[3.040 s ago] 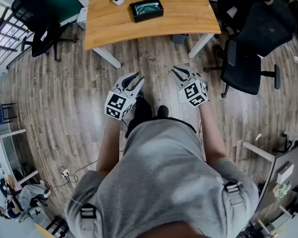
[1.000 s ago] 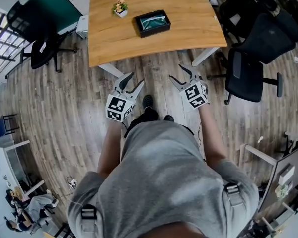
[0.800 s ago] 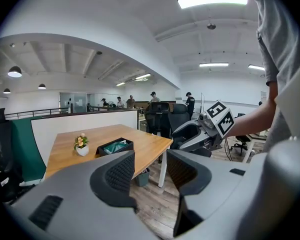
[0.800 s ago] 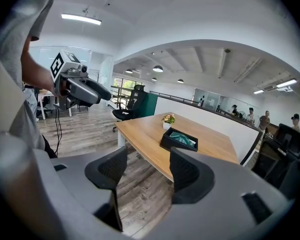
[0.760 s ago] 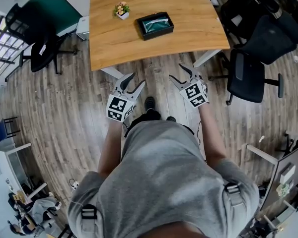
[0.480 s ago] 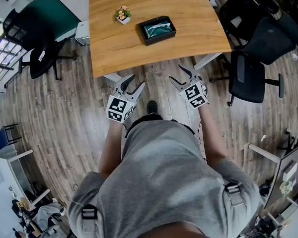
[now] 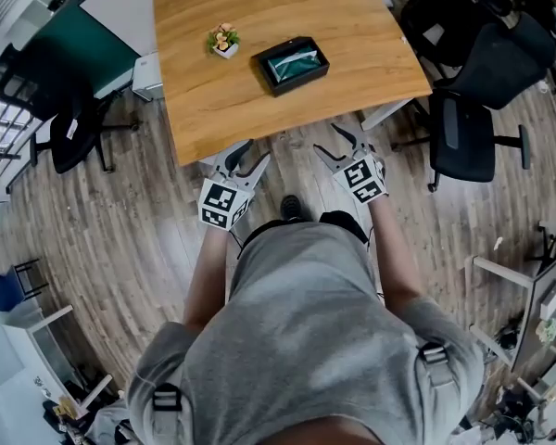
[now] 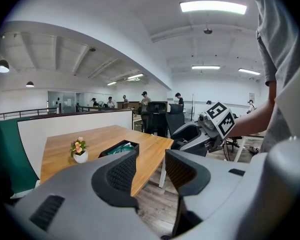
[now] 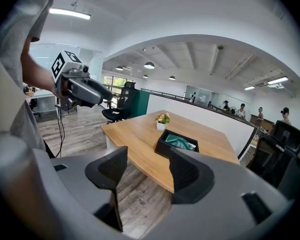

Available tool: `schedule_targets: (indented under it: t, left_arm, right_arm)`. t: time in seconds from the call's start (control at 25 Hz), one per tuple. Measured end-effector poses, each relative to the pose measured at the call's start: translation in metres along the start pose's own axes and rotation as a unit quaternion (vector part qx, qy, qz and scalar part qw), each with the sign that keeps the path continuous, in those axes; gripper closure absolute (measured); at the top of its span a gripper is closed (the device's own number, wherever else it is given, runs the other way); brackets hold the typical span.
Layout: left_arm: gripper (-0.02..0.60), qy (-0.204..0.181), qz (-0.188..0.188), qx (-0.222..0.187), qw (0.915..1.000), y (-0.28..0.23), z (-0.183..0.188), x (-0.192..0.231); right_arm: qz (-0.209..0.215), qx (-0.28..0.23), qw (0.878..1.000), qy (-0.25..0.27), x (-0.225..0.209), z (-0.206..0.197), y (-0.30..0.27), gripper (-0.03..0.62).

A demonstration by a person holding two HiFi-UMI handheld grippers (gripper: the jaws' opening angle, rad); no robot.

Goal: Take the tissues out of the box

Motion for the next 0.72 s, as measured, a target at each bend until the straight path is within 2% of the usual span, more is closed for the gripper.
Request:
schedule_targets:
  t: [0.44, 0.72]
  left_arm:
    - [0.387, -0.001, -0.023, 0.005, 0.9997, -0.023, 0.003, 0.026]
    - [0.387, -0.006, -0.021, 0.009, 0.9997, -0.056, 0.017, 0.044]
  right_arm:
    - [-0.01, 0.013, 1.0, -0.009, -0.015, 0.001, -0.018, 0.324]
    - [-0.005, 0.012, 1.0, -0.008, -0.051, 0.002, -0.038, 0.326]
Point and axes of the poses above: the fingertips, and each gripper's own axes: y backward along the fingers, x to its left, z out of its top, the point moved 6 cm from there along y, backward along the fingers, and after that the axes turned 1 degree about -z, right-handed, at the moved point
